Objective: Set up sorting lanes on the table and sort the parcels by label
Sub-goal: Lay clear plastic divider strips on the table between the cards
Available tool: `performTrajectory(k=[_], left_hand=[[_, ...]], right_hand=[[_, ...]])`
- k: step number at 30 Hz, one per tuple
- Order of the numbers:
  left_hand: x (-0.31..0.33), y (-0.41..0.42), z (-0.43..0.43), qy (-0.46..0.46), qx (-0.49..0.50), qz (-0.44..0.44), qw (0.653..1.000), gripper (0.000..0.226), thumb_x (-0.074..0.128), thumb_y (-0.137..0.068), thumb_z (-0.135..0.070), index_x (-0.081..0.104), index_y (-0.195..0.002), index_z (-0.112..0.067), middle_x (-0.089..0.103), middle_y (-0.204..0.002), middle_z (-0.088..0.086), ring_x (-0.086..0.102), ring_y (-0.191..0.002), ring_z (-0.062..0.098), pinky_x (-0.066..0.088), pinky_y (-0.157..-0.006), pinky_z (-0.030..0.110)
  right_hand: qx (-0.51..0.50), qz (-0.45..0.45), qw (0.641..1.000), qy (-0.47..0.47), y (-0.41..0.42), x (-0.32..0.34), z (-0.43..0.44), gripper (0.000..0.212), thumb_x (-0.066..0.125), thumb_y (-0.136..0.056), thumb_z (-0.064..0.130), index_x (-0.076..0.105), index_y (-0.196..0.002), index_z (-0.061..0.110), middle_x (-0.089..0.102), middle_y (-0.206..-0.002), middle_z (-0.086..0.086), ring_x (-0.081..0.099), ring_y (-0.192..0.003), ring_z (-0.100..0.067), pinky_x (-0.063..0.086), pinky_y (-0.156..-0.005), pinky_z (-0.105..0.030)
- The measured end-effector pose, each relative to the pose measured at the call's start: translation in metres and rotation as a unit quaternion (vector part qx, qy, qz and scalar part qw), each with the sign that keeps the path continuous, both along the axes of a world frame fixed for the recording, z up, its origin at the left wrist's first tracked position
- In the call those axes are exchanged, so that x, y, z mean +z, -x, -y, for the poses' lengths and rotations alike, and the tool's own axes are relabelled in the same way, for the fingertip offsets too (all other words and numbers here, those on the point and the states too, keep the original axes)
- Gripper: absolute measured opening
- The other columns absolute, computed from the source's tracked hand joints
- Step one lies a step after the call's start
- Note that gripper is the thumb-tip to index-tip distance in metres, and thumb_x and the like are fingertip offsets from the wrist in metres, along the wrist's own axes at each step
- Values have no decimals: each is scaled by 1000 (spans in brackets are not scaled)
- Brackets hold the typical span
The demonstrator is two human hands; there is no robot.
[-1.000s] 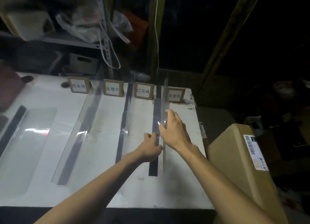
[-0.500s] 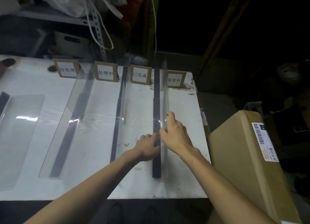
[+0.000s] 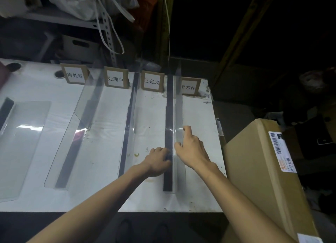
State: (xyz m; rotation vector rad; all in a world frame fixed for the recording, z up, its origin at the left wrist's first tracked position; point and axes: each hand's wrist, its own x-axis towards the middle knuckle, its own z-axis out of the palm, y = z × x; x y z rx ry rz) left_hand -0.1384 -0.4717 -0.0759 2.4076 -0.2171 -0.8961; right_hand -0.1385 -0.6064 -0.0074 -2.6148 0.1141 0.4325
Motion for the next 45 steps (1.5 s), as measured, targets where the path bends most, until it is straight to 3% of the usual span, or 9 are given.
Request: performTrajectory(k=[5,11,15,20,28,32,36,41,45], left_hand=[[14,-1,-2,8,0,-2,1000,51,42,-93,-22,35,-144,-15,39,-146,13,36,-130,31,35,-106,44],[62,-11,-15,53,35,48,997,47,43,-96,-19,38,-143,-15,43,-141,15,47,-126,28,39,-104,36],[104,-13,-45,72,58,93,991,41,45,-98,-16,47,-138,-12,46,-143,12,48,-128,24,36,-105,31],[152,-7,-121,98,121,158,975,33,46,-98,-12,58,-129,-8,61,-128,5,57,-117,19,43,-96,27],[176,25,-296,128,296,196,926,21,50,-89,-26,65,-104,-26,68,-100,-8,62,-88,11,45,-74,25],[162,41,-386,112,344,197,911,21,50,-95,-12,66,-106,-19,67,-99,-4,61,-90,13,46,-75,22],[130,46,-466,94,360,152,916,16,50,-89,-29,62,-99,-32,65,-105,-6,63,-105,16,49,-96,34],[62,43,-511,15,328,82,941,36,51,-94,-20,52,-131,-19,53,-135,3,54,-119,19,44,-98,30],[17,36,-508,-51,275,30,960,53,48,-92,-19,31,-142,-16,49,-134,13,51,-121,34,44,-96,39]], right_hand=[[0,26,1000,16,-1,12,4,47,51,-102,25,30,-142,13,56,-107,-6,56,-79,-16,39,-56,-19],[24,73,997,4,-10,48,-3,38,52,-102,25,39,-135,13,60,-119,-9,59,-85,-17,44,-66,-21],[62,96,993,-32,-23,77,-35,29,51,-101,27,55,-127,15,63,-120,-8,59,-97,-20,53,-81,-34],[128,119,982,-68,-38,108,-111,21,52,-99,31,68,-108,20,70,-106,-3,64,-96,-24,57,-86,-45],[260,106,957,-69,-50,126,-272,26,48,-98,31,70,-110,21,70,-110,0,63,-100,-23,53,-85,-38],[289,67,953,-63,-52,106,-362,24,49,-96,32,68,-106,22,70,-109,0,62,-100,-23,51,-83,-36],[284,7,958,-35,-56,65,-443,32,50,-96,34,60,-119,14,64,-122,-9,58,-110,-31,46,-84,-35],[197,-125,972,29,-60,-4,-498,56,53,-97,32,38,-140,-2,51,-138,-19,52,-124,-38,41,-85,-32],[113,-192,974,32,-60,-54,-505,71,56,-97,30,22,-149,-2,37,-145,-19,53,-123,-38,52,-94,-41]])
